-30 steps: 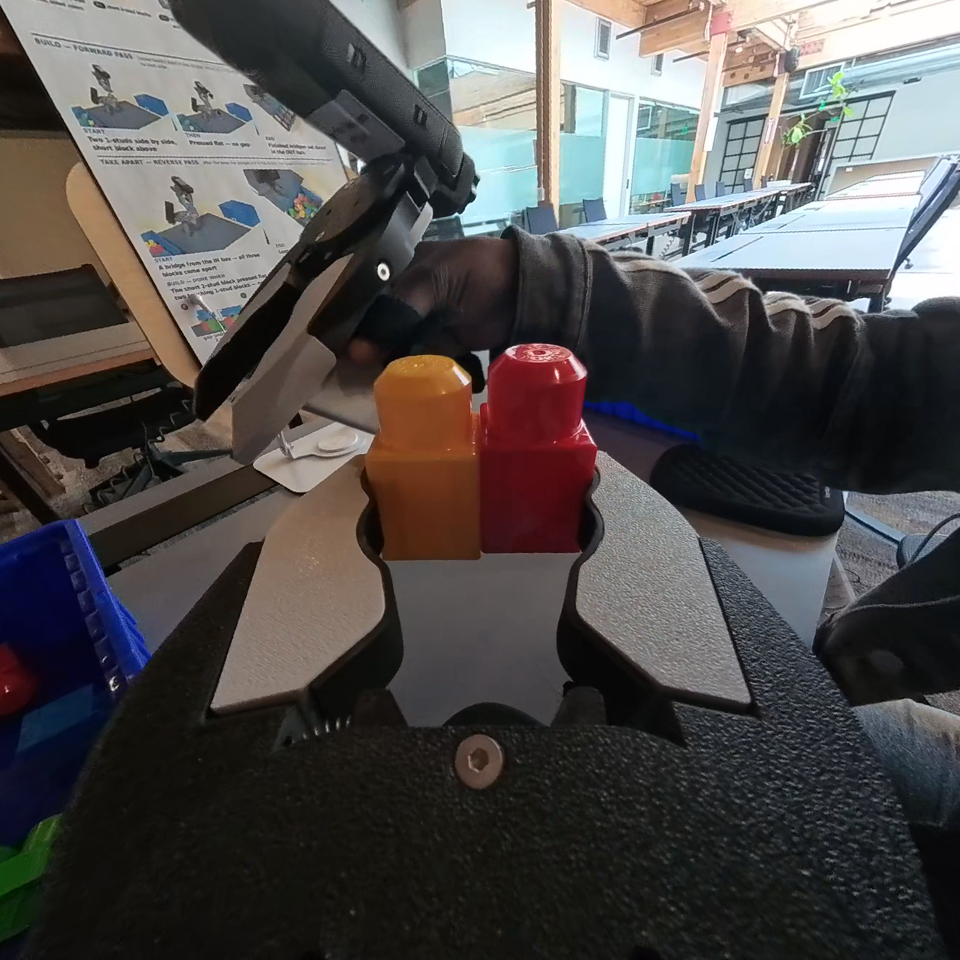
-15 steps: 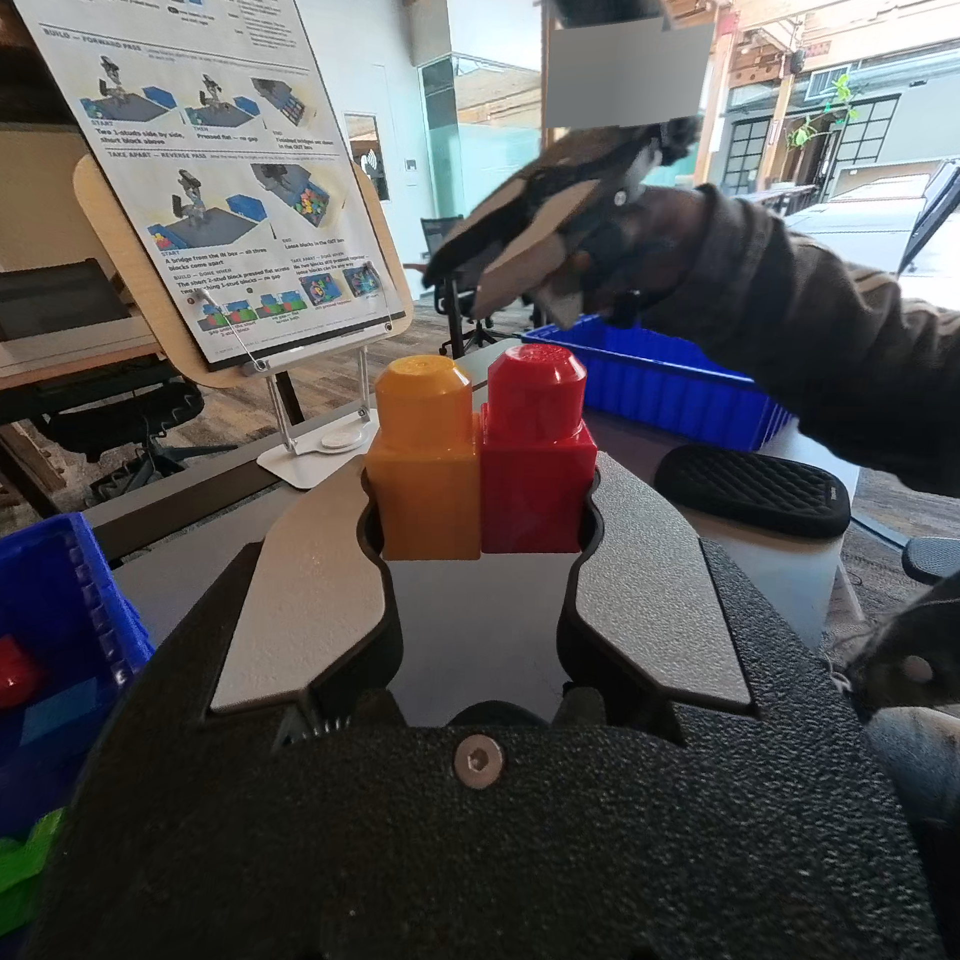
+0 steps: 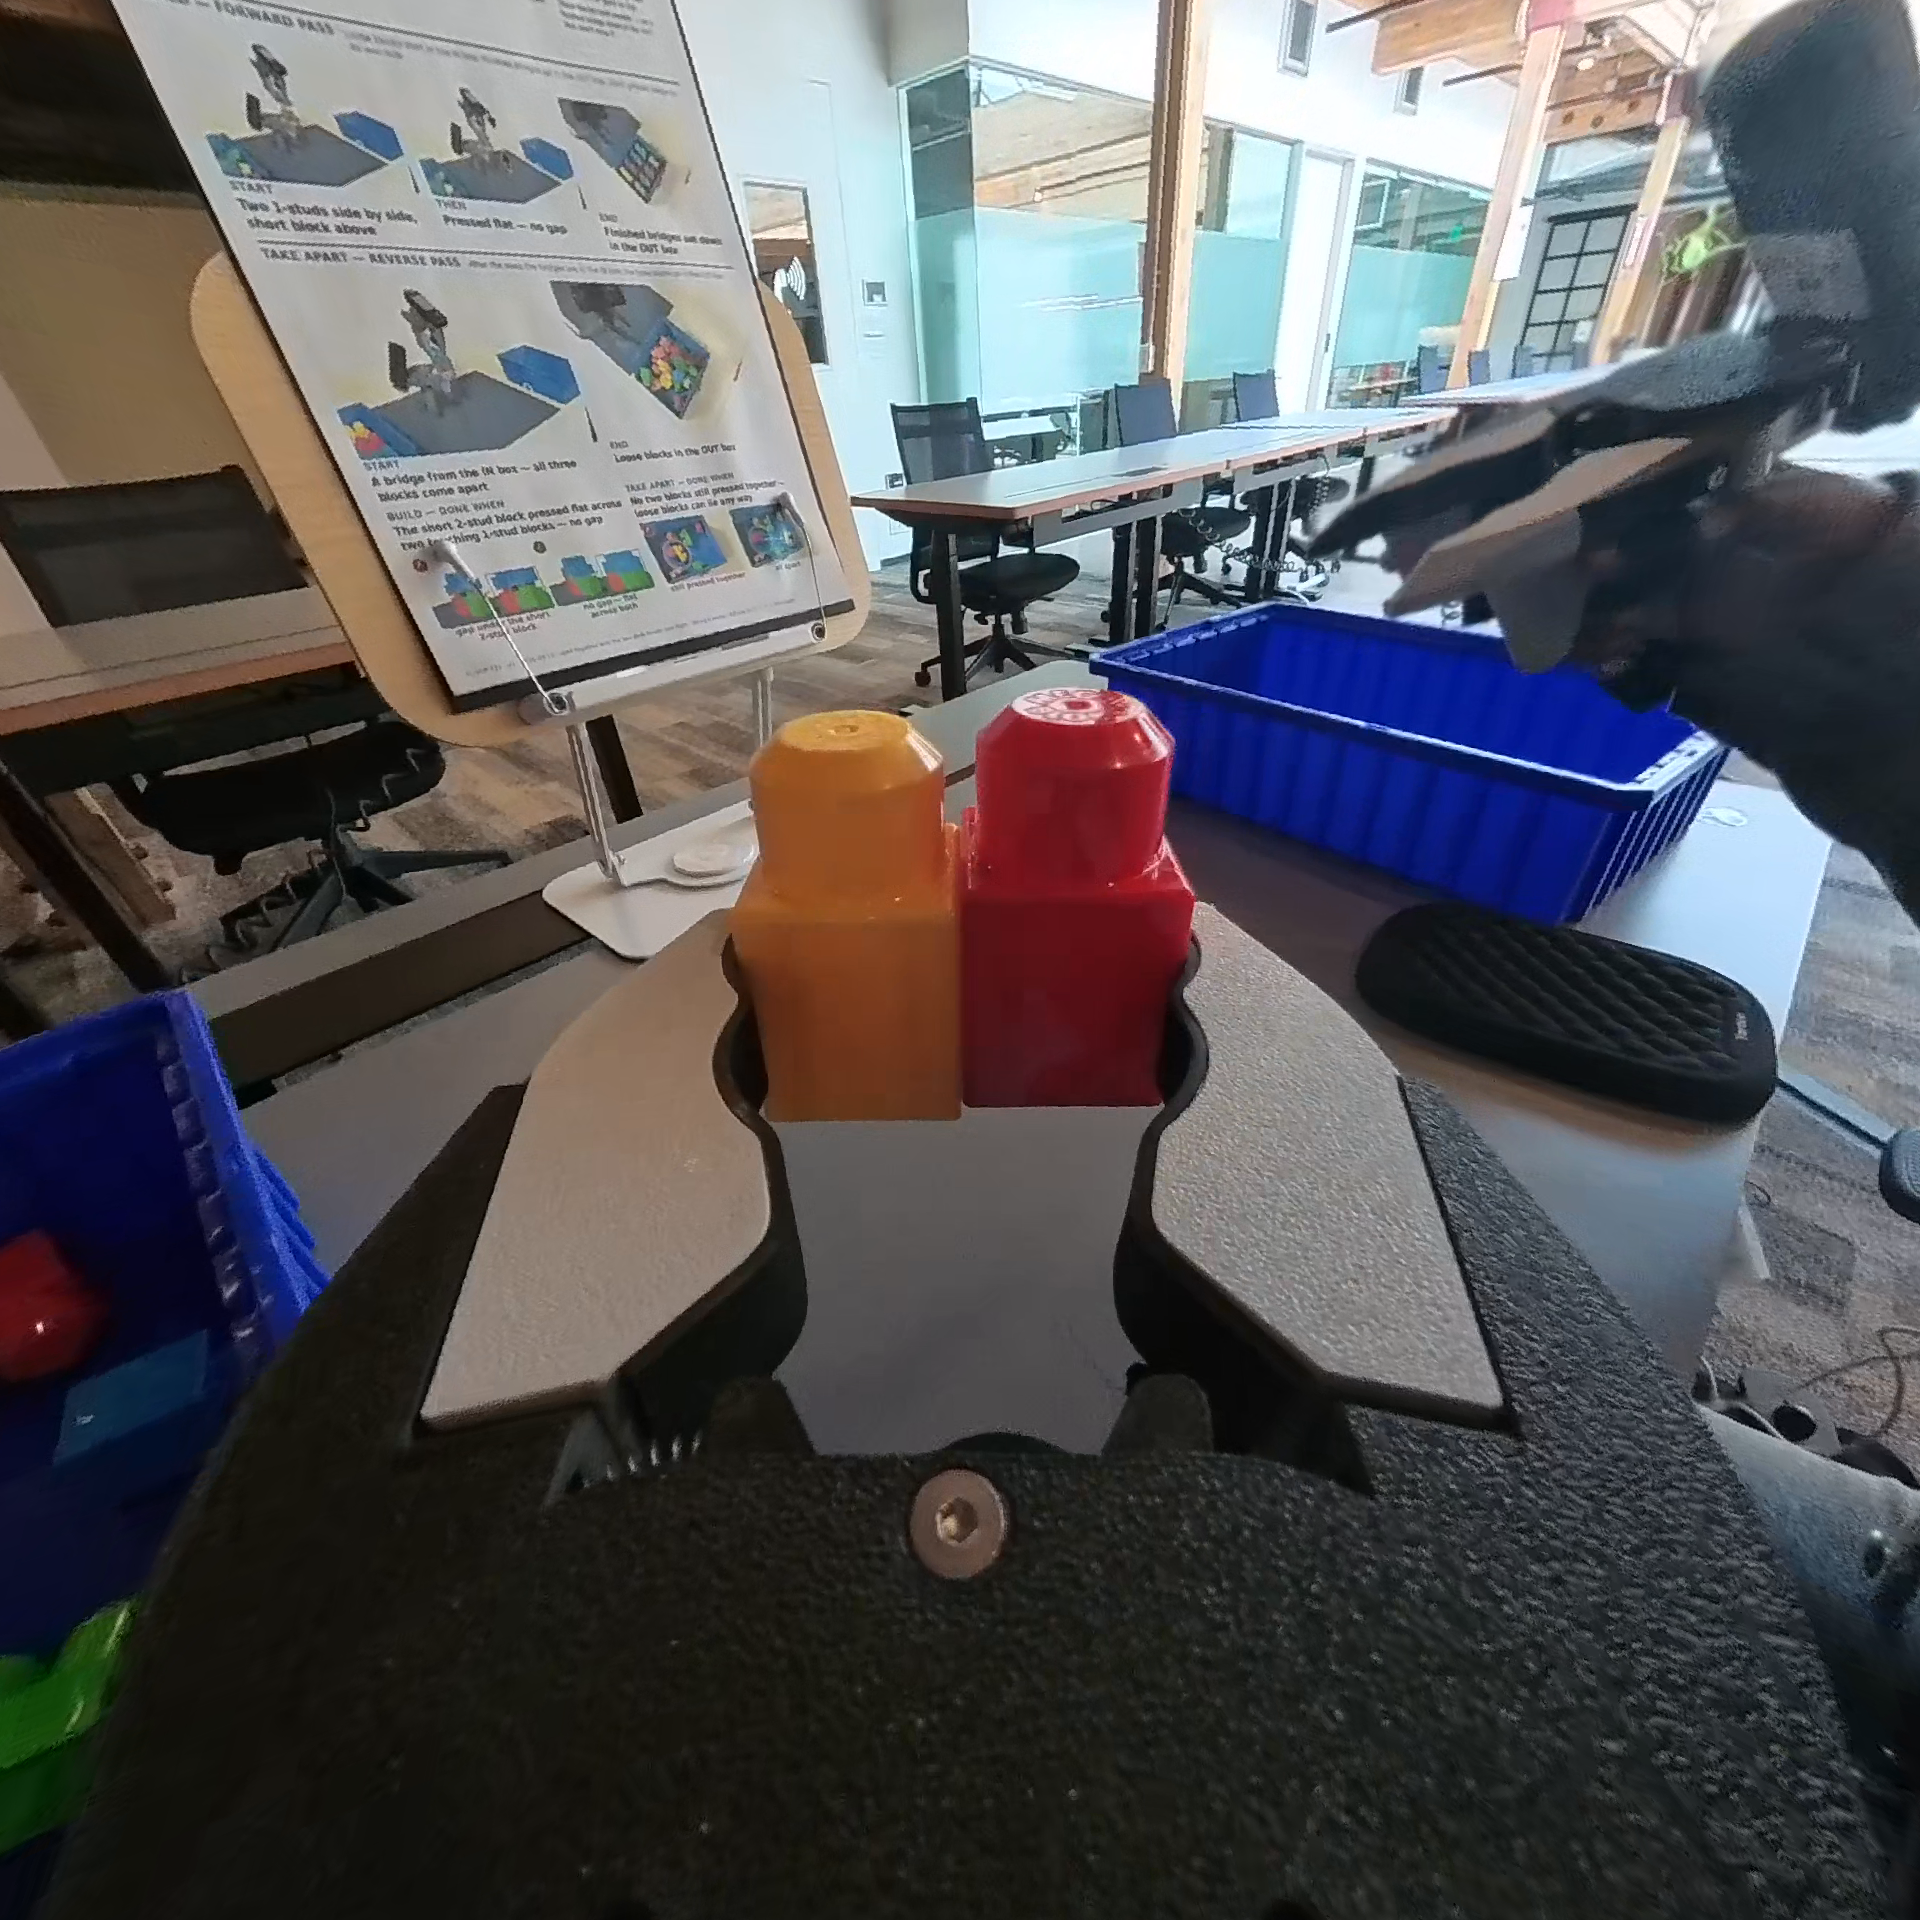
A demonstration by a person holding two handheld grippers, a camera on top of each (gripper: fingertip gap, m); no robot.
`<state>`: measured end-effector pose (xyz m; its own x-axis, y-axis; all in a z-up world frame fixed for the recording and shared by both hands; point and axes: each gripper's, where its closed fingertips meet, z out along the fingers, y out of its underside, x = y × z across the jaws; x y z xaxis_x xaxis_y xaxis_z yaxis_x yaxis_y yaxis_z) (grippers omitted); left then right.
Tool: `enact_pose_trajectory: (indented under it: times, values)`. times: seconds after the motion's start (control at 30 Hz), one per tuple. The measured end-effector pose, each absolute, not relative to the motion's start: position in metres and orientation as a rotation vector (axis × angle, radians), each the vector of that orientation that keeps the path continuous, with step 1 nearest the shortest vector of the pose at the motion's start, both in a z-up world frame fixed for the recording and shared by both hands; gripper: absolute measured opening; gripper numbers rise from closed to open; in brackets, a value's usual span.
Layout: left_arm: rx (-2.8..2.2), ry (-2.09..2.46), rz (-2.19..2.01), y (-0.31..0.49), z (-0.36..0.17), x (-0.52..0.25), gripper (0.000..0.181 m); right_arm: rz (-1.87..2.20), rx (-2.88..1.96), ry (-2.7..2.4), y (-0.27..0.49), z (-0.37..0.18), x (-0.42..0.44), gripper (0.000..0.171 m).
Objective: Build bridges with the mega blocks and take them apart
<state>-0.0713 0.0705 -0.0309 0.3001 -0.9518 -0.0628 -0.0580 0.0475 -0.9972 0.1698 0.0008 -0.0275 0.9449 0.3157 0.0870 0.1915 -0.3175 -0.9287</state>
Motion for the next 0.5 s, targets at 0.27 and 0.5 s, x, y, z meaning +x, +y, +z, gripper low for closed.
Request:
enact_pose_trajectory:
  times: [0.27, 0.5]
  values:
    - [-1.017, 1.03, -1.504, 0.034, 0.082, -0.109, 0.076, 0.285, -1.872, -0.369, -0.02, -0.048, 0.17, 0.072]
    - [-0.984, 1.063, -1.435, 0.036, 0.1, -0.115, 0.077, 0.345, -1.88, -0.339, -0.017, -0.064, 0.173, 0.072]
